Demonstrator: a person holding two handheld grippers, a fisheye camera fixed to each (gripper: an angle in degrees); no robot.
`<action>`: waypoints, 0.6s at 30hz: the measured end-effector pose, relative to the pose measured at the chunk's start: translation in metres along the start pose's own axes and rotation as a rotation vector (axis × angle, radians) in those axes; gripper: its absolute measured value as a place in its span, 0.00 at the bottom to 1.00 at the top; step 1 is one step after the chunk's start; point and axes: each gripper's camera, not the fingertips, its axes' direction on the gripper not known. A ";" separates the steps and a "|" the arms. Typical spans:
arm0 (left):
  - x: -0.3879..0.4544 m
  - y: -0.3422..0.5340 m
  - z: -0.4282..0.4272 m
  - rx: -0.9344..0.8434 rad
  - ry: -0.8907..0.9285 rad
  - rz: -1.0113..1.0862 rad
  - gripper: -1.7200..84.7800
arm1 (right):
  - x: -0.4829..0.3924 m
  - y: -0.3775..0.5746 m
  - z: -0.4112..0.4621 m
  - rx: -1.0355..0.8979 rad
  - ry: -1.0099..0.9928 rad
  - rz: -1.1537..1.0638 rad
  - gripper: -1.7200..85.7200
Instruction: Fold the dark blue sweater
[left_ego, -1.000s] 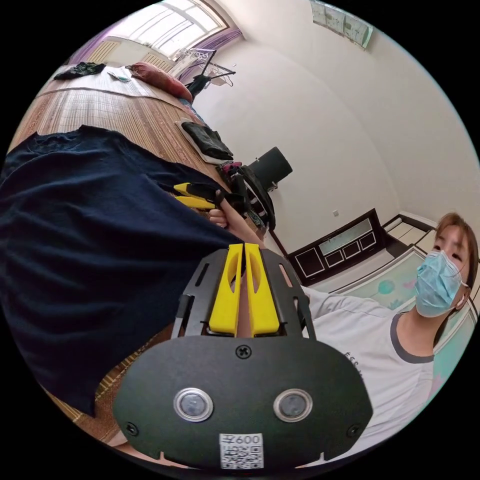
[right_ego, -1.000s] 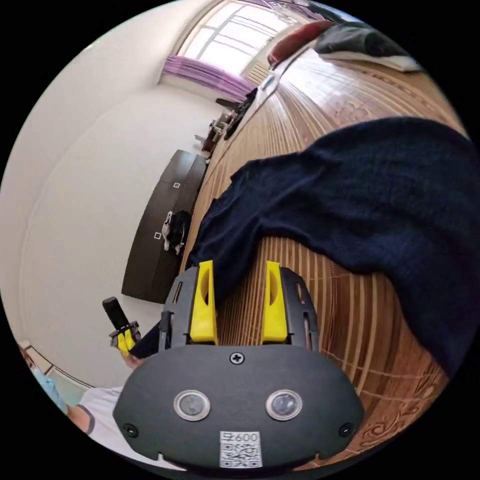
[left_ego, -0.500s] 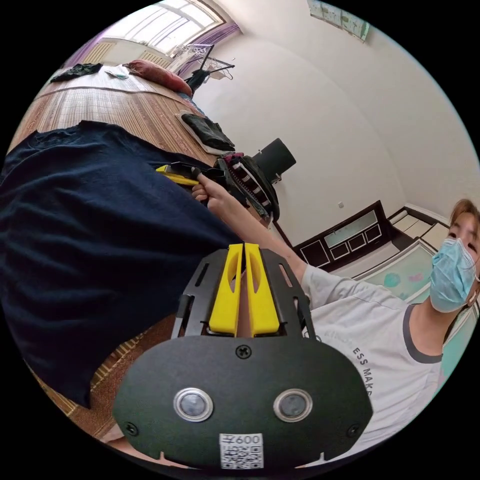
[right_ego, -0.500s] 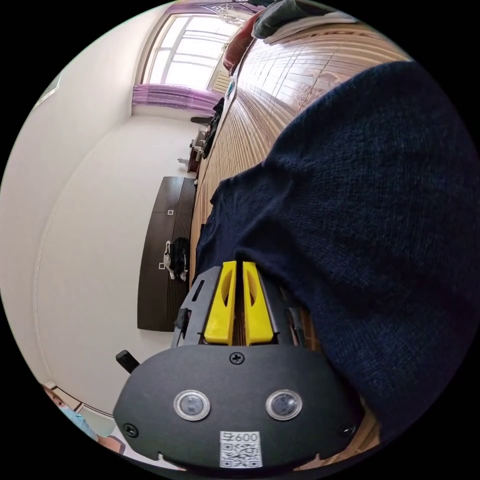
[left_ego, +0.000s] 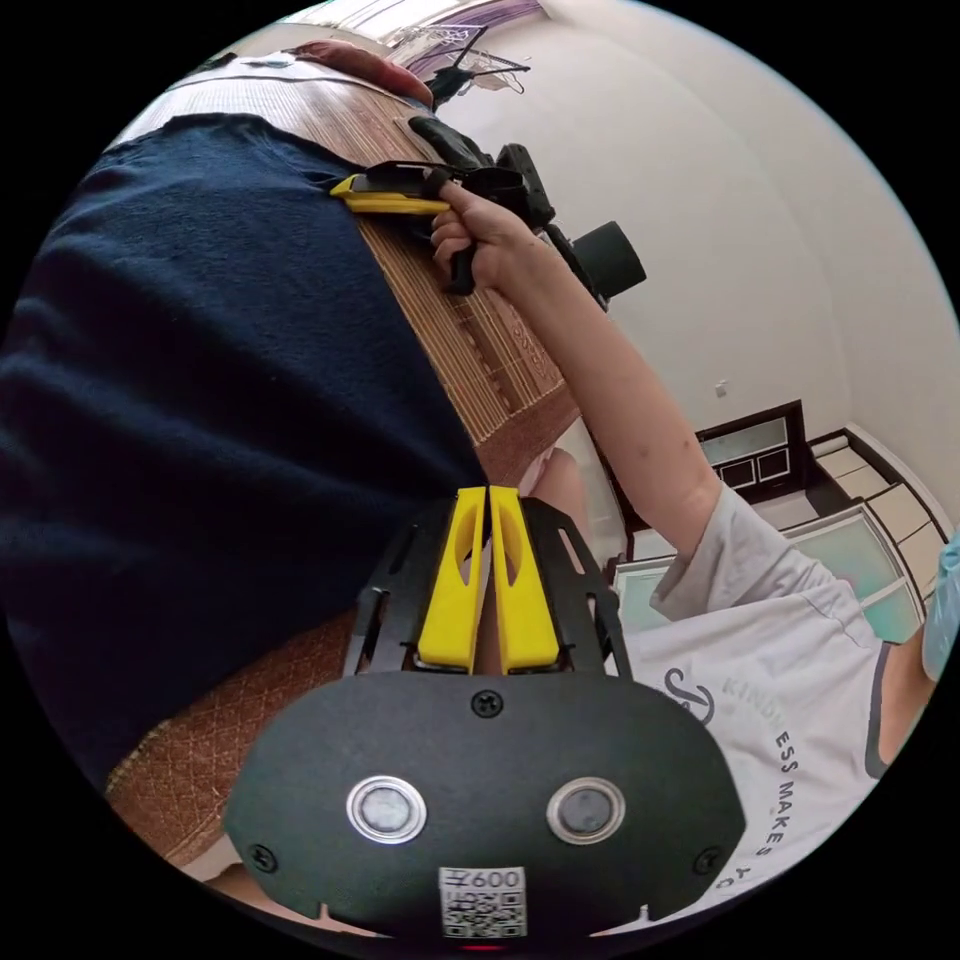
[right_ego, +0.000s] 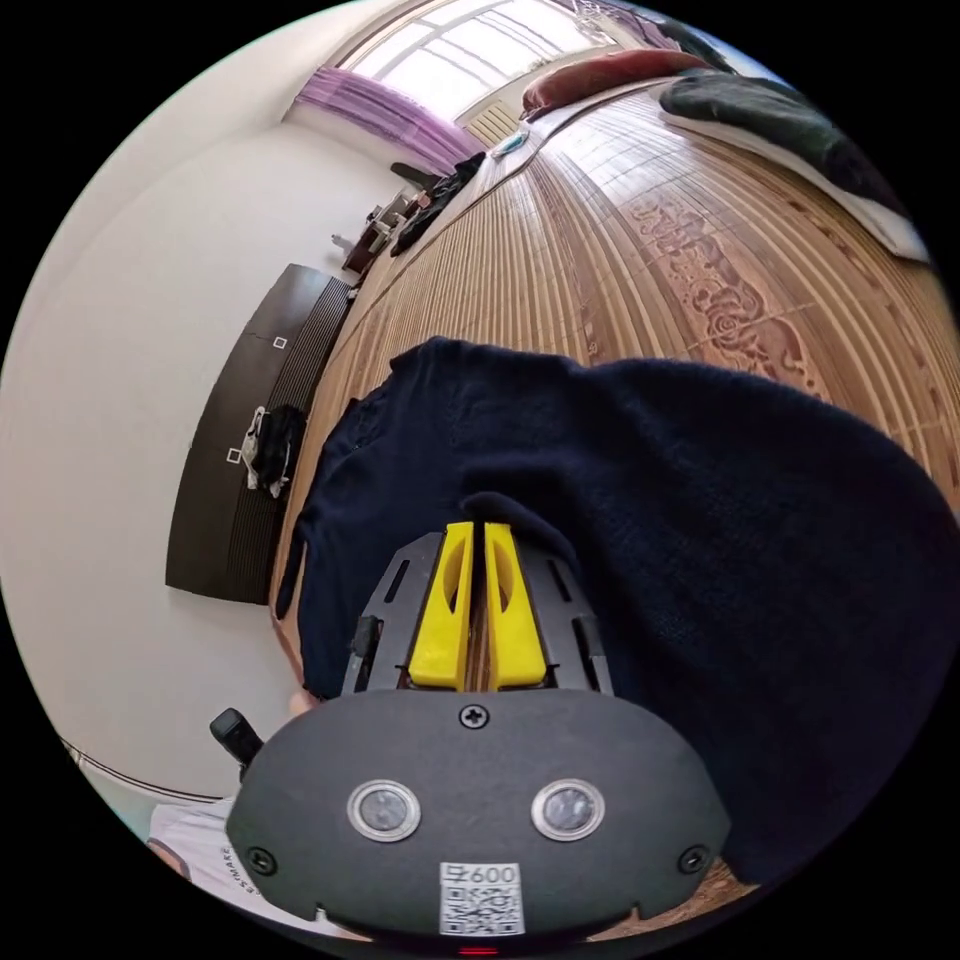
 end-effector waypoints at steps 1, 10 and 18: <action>-0.001 0.002 0.009 -0.005 -0.006 -0.007 0.03 | -0.003 0.004 0.001 -0.001 0.013 -0.012 0.01; 0.029 0.056 0.058 -0.048 0.064 0.109 0.04 | -0.008 0.056 0.001 0.079 -0.023 -0.065 0.02; 0.073 0.198 -0.035 0.067 -0.691 0.260 0.10 | -0.059 0.195 -0.038 0.152 0.026 -0.196 0.14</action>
